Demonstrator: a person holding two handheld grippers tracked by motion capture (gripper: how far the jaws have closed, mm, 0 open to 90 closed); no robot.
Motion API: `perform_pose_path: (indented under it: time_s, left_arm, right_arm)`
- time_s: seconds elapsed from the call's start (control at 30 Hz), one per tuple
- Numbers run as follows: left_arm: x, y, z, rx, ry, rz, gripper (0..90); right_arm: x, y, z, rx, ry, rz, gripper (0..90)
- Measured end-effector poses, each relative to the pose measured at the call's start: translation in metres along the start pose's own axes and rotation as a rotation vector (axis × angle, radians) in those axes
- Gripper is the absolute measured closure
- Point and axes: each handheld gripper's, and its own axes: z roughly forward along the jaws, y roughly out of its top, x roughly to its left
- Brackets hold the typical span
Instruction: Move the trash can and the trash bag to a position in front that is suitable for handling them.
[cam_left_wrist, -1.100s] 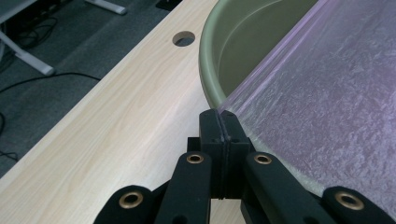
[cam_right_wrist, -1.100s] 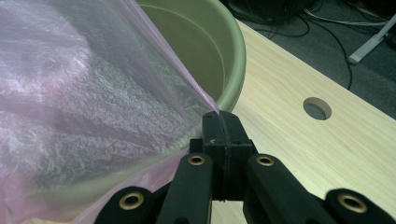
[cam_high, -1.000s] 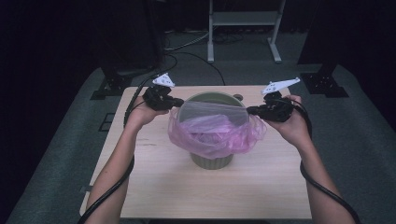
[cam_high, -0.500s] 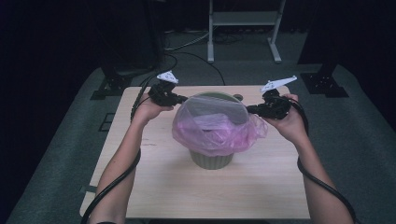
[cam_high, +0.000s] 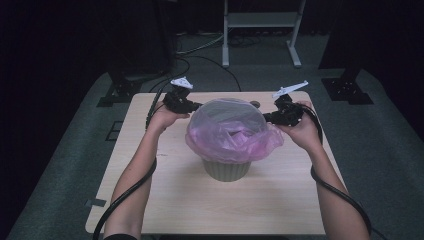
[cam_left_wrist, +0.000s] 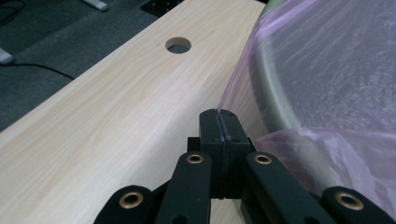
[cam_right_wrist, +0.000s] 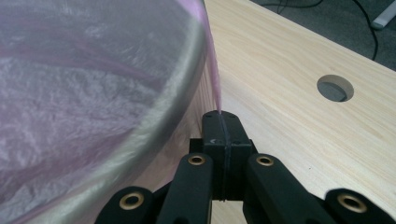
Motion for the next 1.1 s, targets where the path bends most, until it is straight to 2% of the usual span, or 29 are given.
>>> perform_pose_path:
  time_s: [0.13,0.2,0.27,0.33,0.4,0.5,0.53,0.57,0.6,0.67,0.87,1.0,1.1]
  left_arm:
    - [0.001,-0.002,0.005,0.008,-0.002,-0.007,90.0]
    - [0.001,-0.005,0.008,0.044,0.021,-0.002,90.0]
    - [0.004,-0.011,0.011,0.041,0.013,-0.024,90.0]
    - [0.006,-0.019,0.011,0.048,0.015,-0.033,90.0]
    - [0.007,-0.027,0.01,0.042,-0.005,-0.042,90.0]
    - [0.001,-0.031,0.011,0.041,-0.022,-0.029,90.0]
    - [0.0,-0.032,0.01,0.041,-0.041,-0.034,90.0]
    - [0.0,-0.032,0.008,0.04,-0.044,-0.032,89.1]
    - [0.0,-0.033,0.006,0.035,-0.046,-0.035,82.6]
    - [0.0,-0.036,-0.003,0.021,-0.061,-0.041,74.7]
    - [-0.002,-0.04,-0.032,0.006,-0.065,-0.017,68.7]
    - [-0.007,-0.04,-0.046,0.031,-0.066,0.005,64.3]
    - [-0.008,-0.042,-0.054,0.045,-0.068,0.004,58.6]
  right_arm:
    - [-0.003,-0.002,0.005,0.001,0.005,0.017,90.0]
    - [-0.002,-0.002,0.008,0.022,-0.008,0.009,90.0]
    - [-0.001,-0.005,0.013,0.05,-0.026,-0.001,90.0]
    - [-0.002,-0.01,0.014,0.038,-0.009,0.01,90.0]
    - [-0.006,-0.016,0.014,0.044,-0.009,0.017,90.0]
    - [-0.007,-0.022,0.014,0.024,0.023,0.032,90.0]
    - [-0.006,-0.023,0.013,0.02,0.028,0.032,89.7]
    - [-0.005,-0.024,0.011,0.008,0.033,0.031,81.9]
    - [-0.005,-0.026,0.008,-0.005,0.034,0.031,76.2]
    - [-0.005,-0.029,-0.001,-0.034,0.023,0.02,71.0]
    - [-0.007,-0.036,-0.037,-0.116,0.055,0.024,63.9]
    - [-0.006,-0.039,-0.053,-0.14,0.067,0.015,60.6]
    - [-0.003,-0.041,-0.063,-0.151,0.087,0.004,58.8]
